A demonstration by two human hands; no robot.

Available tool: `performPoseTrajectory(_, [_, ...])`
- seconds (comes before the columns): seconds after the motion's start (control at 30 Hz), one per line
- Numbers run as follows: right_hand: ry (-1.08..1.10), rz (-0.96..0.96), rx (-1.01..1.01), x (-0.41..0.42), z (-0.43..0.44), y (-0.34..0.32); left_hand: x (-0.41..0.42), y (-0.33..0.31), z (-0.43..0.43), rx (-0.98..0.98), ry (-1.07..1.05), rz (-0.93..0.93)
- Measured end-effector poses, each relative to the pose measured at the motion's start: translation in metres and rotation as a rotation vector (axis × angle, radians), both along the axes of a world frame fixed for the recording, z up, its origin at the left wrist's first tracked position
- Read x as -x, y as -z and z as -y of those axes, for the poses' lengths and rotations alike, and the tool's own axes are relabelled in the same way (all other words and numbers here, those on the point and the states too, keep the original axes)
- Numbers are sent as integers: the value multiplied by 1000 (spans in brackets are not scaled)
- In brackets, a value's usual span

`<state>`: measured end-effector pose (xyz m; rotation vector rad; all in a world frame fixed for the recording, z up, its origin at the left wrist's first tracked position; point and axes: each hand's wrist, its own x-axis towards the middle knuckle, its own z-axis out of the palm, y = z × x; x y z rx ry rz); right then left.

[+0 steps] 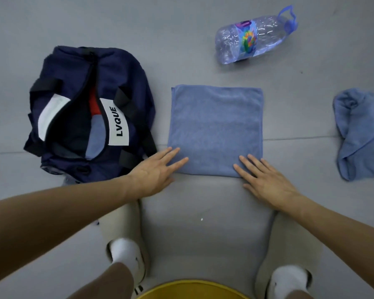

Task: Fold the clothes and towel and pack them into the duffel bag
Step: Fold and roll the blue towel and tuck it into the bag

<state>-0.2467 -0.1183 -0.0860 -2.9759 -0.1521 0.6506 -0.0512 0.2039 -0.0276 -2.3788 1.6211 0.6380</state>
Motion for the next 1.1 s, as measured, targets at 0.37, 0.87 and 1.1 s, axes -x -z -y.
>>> performPoseTrajectory(0.37, [-28,196,-77,-12,14,11,-7,54,-12,167,-106,-32])
performPoseTrajectory(0.87, [107,213,-99,-31,21,-6,-21,47,10,434,-189,55])
performPoseTrajectory(1.1, [155,33,-171,-2,13,-22,-1,18,2,405,-259,-99])
